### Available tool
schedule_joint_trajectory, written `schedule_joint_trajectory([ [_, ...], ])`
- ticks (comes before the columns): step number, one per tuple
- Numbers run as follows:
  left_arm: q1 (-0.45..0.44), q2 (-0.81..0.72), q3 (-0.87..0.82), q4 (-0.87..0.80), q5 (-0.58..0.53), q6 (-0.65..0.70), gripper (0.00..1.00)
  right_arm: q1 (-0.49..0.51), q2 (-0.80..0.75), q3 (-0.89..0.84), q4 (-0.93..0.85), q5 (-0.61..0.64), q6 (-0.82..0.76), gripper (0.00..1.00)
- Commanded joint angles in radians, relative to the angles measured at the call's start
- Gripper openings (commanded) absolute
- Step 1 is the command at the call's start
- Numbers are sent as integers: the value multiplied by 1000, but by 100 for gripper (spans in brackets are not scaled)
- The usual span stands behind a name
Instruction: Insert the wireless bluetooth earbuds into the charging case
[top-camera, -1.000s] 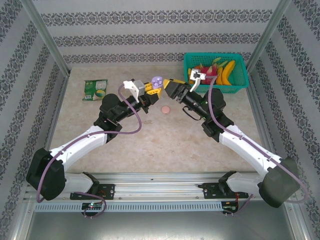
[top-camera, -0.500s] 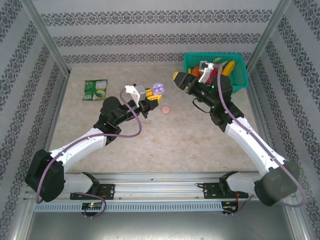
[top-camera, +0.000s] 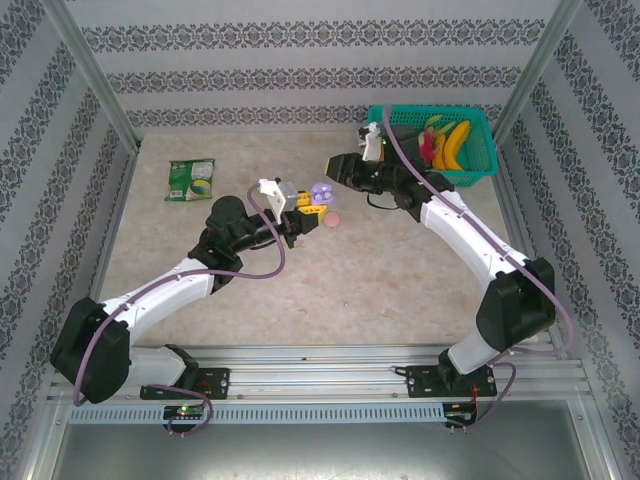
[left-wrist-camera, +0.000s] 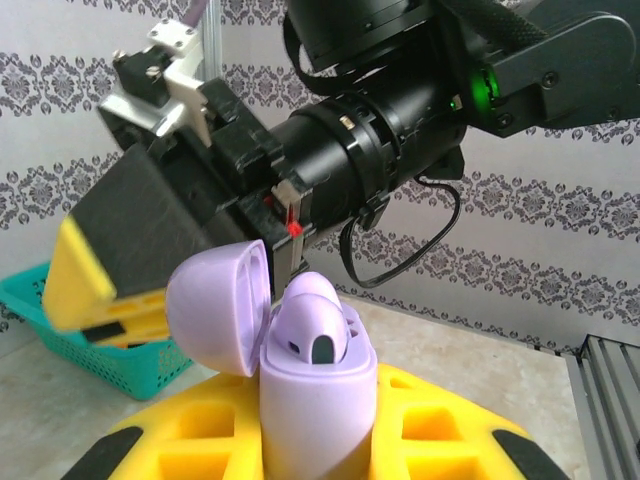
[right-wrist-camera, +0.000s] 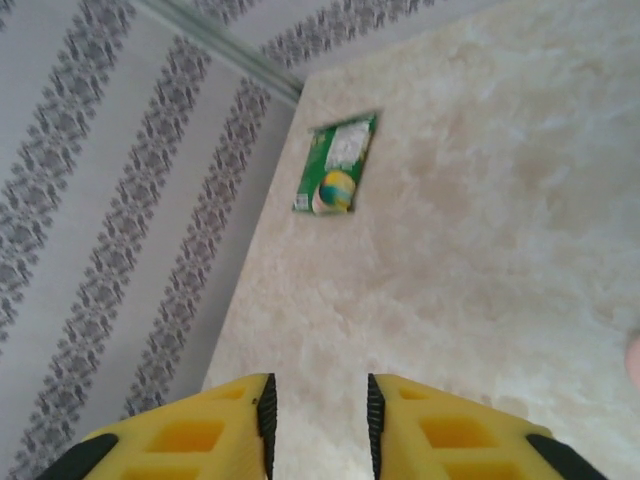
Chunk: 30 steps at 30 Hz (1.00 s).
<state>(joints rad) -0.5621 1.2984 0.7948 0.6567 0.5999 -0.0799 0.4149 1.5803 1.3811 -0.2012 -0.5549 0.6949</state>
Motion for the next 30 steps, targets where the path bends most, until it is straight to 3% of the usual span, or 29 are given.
schedule_joint_trajectory([
  [1, -13, 24, 16, -5, 28, -14, 0, 42, -3, 38, -77, -56, -57, 28],
  [8, -13, 57, 30, -15, 17, -28, 0, 72, -140, -79, -104, 4, -97, 26],
  [13, -13, 83, 29, 4, 12, -51, 0, 22, -268, -221, -88, 126, -72, 28],
  [18, -14, 114, 28, 19, 5, -73, 0, -16, -337, -325, -15, 138, -34, 29],
  [24, -13, 139, 25, 36, 22, -78, 0, -28, -310, -300, -25, 148, -49, 29],
  [30, -13, 157, 29, 35, 57, -84, 0, -36, -185, -190, -51, 146, -86, 29],
])
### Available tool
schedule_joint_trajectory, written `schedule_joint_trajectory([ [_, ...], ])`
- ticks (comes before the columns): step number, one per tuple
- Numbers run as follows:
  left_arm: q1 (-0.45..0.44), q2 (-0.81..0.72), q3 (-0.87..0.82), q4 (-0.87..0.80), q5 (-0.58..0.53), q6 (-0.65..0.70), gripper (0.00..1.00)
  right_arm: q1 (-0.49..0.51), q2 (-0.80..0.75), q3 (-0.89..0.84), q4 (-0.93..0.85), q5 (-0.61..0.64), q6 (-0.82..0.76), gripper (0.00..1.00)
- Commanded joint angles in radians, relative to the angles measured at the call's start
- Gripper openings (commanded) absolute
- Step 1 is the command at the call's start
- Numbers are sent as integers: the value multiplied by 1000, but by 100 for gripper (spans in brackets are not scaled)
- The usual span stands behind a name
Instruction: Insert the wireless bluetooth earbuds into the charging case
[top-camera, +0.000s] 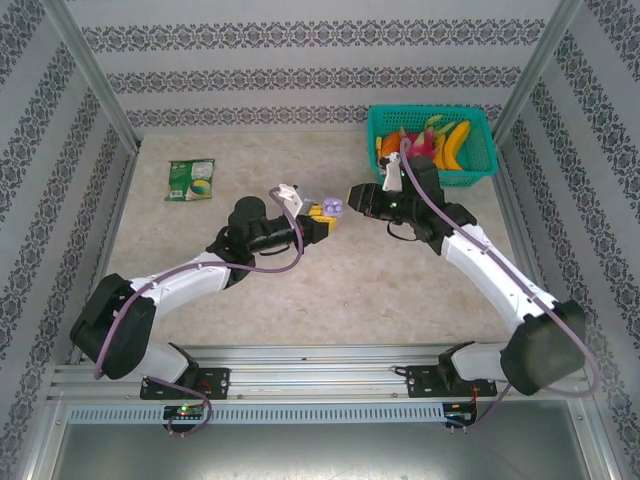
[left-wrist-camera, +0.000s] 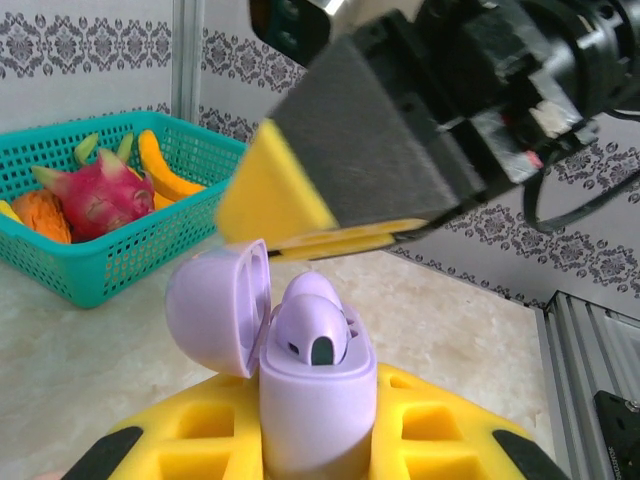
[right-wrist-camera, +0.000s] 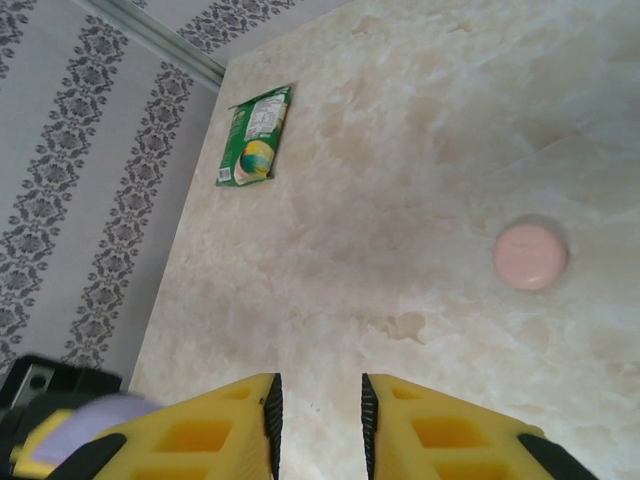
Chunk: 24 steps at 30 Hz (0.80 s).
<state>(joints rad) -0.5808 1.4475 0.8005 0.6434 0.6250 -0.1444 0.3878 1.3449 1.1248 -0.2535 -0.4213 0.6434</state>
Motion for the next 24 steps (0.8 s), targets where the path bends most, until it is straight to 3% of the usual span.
schedule_joint_trajectory([
  [1, 6, 11, 24, 46, 36, -19, 0, -11, 77, 88, -9, 6, -39, 29],
  [11, 4, 55, 35, 42, 40, -25, 0, 12, 242, 185, -27, -80, -51, 27],
  [24, 7, 129, 85, 40, -3, -38, 0, 38, 28, -18, -59, -82, -50, 24],
])
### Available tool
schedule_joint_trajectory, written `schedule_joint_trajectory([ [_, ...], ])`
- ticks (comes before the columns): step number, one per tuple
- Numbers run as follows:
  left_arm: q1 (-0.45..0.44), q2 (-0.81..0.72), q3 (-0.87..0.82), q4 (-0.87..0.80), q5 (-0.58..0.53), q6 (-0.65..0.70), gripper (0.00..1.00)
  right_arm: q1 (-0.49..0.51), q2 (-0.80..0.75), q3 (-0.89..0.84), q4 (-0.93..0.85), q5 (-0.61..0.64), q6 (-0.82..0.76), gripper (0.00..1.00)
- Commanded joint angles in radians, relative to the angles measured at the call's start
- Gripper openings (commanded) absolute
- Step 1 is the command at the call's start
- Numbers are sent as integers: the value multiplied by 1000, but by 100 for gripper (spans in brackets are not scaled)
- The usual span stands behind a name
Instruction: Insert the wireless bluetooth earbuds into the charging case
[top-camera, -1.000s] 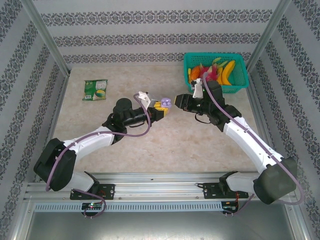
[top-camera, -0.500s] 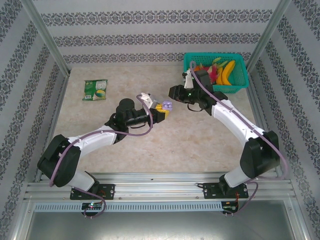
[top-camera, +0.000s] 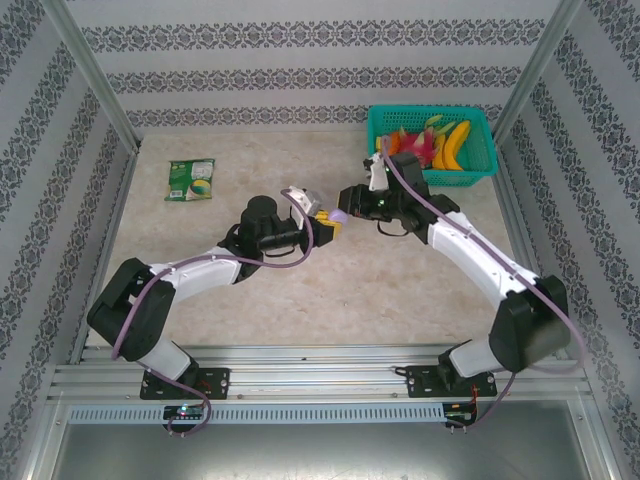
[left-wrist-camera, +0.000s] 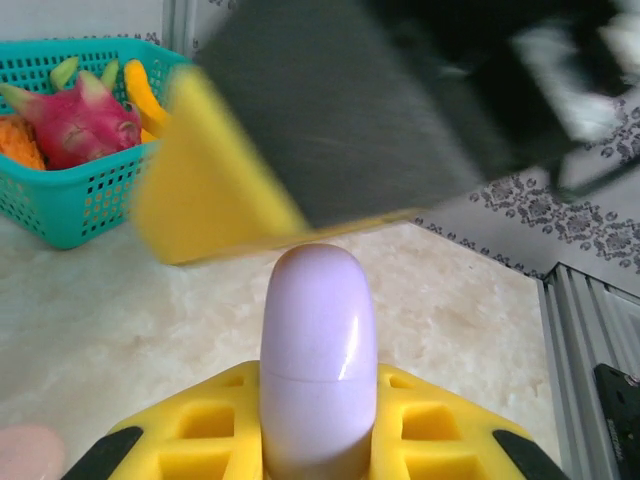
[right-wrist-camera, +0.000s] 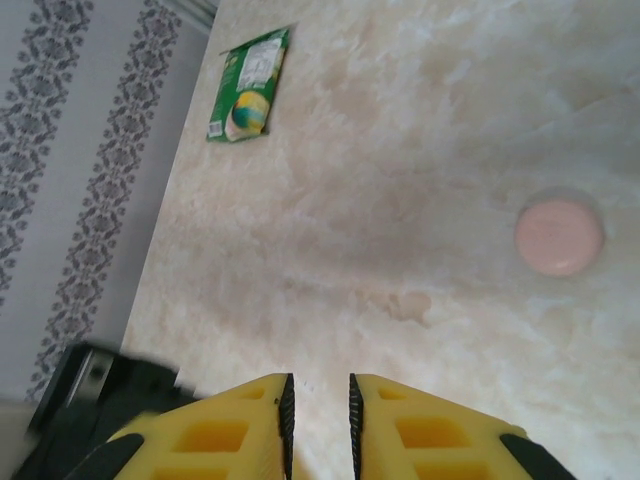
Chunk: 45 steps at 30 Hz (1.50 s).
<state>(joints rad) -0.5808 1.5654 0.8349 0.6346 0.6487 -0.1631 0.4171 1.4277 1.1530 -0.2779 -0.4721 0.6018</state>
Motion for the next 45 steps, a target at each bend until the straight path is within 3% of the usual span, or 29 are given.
schedule_joint_trajectory([
  [1, 7, 14, 55, 49, -30, -21, 0, 4, -69, -62, -38, -31, -4, 24],
  [13, 13, 72, 63, -16, -146, -130, 0, -144, -225, -253, -11, 99, 115, 31],
  [24, 47, 159, 136, -304, -329, -317, 3, -166, -218, -371, 20, 133, 151, 35],
  [30, 102, 246, 266, -565, -285, -399, 4, -167, -221, -389, 28, 140, 156, 35],
  [45, 191, 354, 271, -606, -247, -524, 10, -167, -238, -401, 23, 147, 156, 35],
])
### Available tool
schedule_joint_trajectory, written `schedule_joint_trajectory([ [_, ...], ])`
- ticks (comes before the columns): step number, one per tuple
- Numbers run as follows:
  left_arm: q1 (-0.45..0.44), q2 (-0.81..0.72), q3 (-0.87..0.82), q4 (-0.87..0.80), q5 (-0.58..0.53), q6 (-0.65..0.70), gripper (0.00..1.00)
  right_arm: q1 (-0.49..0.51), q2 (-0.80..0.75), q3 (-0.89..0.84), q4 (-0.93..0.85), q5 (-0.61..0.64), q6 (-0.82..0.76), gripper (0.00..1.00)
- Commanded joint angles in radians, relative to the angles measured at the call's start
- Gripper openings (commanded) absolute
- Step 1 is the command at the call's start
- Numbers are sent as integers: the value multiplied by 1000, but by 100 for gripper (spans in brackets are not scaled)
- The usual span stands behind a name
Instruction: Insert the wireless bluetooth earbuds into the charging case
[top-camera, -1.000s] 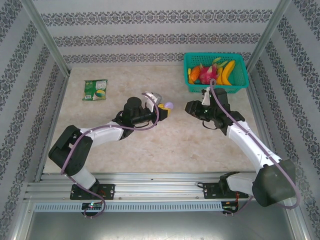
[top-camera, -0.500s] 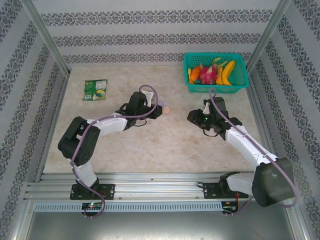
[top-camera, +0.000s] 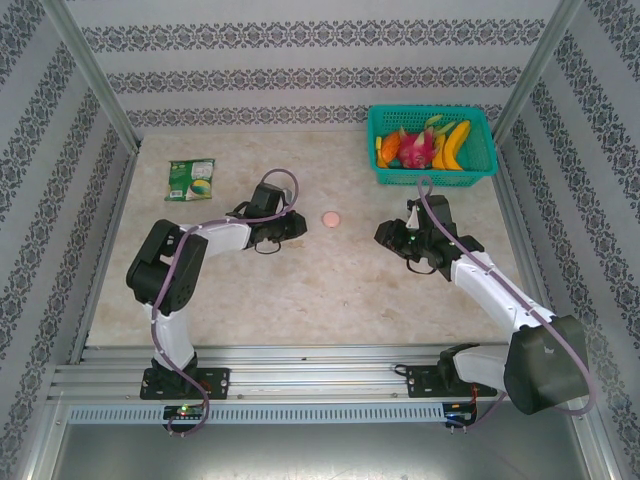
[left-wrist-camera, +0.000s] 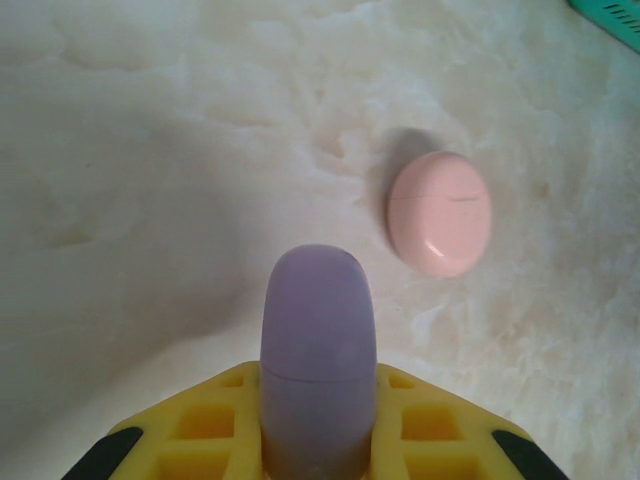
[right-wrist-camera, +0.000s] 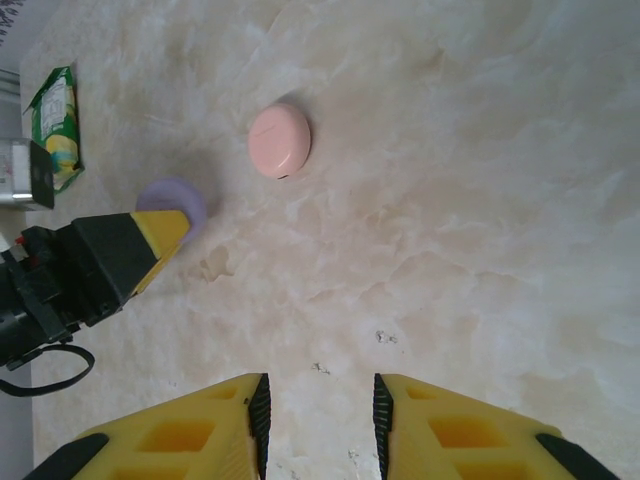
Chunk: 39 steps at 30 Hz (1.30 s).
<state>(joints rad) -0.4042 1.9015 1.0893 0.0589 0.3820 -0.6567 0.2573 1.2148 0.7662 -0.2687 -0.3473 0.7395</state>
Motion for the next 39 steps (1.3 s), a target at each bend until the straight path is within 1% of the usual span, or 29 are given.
schedule_joint_trajectory([
  [1, 15, 21, 17, -33, 19, -30, 11, -6, -27, -15, 13, 24, 16, 35],
  [6, 27, 38, 18, -49, 8, -32, 19, -7, -33, -10, 6, 28, 15, 38],
  [10, 40, 37, 15, -66, 0, -27, 26, -6, -37, -4, -1, 31, 13, 42],
  [17, 86, -23, -12, -122, -40, 6, 46, -13, -54, 17, -25, 40, -1, 49],
  [19, 110, -53, -26, -141, -49, 17, 54, -20, -63, 24, -31, 40, -3, 51],
  [20, 121, -65, -30, -150, -52, 23, 64, -21, -66, 28, -35, 39, -3, 52],
  [21, 135, -85, -35, -163, -58, 33, 66, -27, -70, 31, -40, 36, -6, 53],
  [22, 148, -104, -36, -180, -65, 45, 80, -33, -74, 36, -46, 36, -8, 55],
  [23, 160, -122, -36, -197, -72, 57, 82, -39, -78, 40, -50, 35, -12, 57],
  [24, 174, -146, -35, -217, -82, 71, 100, -46, -83, 45, -56, 34, -15, 60],
  [26, 201, -186, -27, -255, -95, 101, 100, -64, -91, 55, -72, 35, -25, 68],
  [29, 239, -266, 2, -322, -123, 149, 100, -97, -108, 79, -111, 59, -57, 85],
  [31, 255, -322, 23, -363, -163, 198, 100, -115, -124, 108, -151, 118, -96, 98],
  [32, 257, -346, 29, -375, -186, 222, 100, -119, -130, 124, -173, 162, -120, 98],
  [34, 257, -405, 30, -382, -249, 269, 100, -121, -140, 160, -226, 304, -177, 98],
  [36, 257, -458, 8, -356, -308, 314, 100, -121, -156, 168, -234, 462, -221, 98],
  [38, 258, -524, -62, -258, -351, 373, 100, -121, -177, 142, -187, 627, -268, 98],
  [39, 257, -563, -113, -191, -372, 399, 100, -121, -192, 104, -127, 721, -284, 98],
])
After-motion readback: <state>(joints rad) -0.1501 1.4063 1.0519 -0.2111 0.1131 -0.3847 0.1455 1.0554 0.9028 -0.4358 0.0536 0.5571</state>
